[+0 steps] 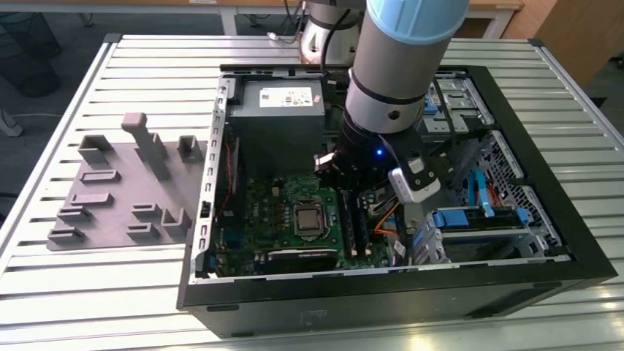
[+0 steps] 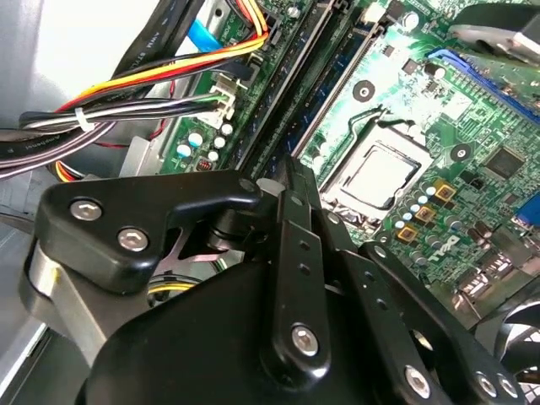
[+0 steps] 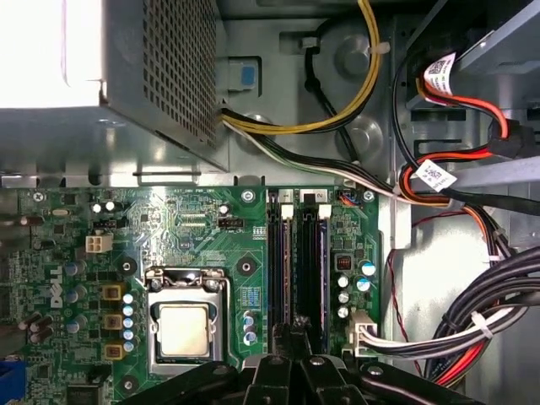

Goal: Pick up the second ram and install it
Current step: 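Press down the second ram until it locks into place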

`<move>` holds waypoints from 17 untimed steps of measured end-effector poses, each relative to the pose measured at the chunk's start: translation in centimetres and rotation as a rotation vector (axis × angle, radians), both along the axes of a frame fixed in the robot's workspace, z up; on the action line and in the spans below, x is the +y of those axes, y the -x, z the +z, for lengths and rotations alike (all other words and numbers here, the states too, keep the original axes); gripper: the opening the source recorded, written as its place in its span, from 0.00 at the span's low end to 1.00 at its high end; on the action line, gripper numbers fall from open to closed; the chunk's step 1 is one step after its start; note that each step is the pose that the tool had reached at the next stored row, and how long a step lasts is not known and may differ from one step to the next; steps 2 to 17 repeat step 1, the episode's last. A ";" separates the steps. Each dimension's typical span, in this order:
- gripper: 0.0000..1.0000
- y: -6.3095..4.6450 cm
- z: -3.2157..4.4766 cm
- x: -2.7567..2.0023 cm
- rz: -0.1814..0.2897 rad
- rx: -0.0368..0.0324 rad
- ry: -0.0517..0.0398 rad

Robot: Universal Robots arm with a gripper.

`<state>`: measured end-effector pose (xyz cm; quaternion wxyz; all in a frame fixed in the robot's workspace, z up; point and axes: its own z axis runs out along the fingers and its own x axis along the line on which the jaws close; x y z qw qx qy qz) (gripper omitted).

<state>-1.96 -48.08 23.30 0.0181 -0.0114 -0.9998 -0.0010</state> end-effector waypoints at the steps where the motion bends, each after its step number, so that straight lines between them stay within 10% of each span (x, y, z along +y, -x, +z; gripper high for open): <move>1: 0.11 0.0 0.00 0.00 0.000 0.0000 -0.0001; 17: 0.11 0.0 0.00 0.00 0.000 0.0000 -0.0001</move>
